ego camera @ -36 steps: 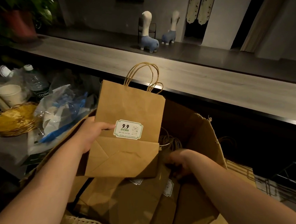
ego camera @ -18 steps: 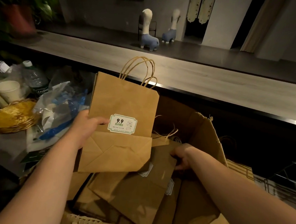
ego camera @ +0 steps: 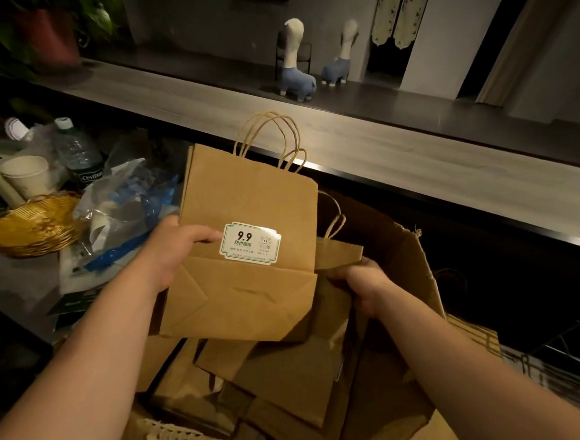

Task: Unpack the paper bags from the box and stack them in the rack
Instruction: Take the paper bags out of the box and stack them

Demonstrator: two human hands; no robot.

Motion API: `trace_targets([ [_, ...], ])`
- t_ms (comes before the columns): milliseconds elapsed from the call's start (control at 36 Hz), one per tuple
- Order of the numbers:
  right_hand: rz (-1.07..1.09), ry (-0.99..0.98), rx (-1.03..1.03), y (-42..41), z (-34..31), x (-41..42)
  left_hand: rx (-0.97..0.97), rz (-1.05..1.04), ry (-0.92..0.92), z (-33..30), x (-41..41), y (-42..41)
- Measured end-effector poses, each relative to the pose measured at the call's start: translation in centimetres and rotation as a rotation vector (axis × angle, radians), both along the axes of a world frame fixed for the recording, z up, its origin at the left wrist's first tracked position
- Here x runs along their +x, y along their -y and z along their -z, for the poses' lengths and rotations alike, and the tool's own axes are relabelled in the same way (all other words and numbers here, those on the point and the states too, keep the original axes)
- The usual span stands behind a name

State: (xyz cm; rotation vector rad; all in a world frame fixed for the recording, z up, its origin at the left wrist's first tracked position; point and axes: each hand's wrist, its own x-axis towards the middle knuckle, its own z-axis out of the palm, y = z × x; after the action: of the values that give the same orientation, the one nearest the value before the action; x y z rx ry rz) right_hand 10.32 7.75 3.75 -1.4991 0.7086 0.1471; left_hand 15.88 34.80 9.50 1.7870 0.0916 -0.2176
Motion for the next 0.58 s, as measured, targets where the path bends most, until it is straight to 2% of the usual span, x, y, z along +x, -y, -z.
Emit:
trace_targets([
  [139,-0.057,0.192,-0.133,-0.6,-3.0,-0.1,-0.010,-0.016,0.050,0.0,-0.2,-0.3],
  [222,-0.002,0.292,-0.170,-0.7,-3.9,-1.0,-0.009,-0.014,0.081,-0.3,-0.3,-0.3],
  [389,0.059,0.448,-0.234,-0.6,-5.1,-3.1,0.034,-0.042,0.257,-1.6,-0.9,-0.5],
  [583,0.155,0.610,-0.233,-0.2,-6.9,-5.4,0.168,-0.042,0.274,-0.8,-0.8,-0.3],
])
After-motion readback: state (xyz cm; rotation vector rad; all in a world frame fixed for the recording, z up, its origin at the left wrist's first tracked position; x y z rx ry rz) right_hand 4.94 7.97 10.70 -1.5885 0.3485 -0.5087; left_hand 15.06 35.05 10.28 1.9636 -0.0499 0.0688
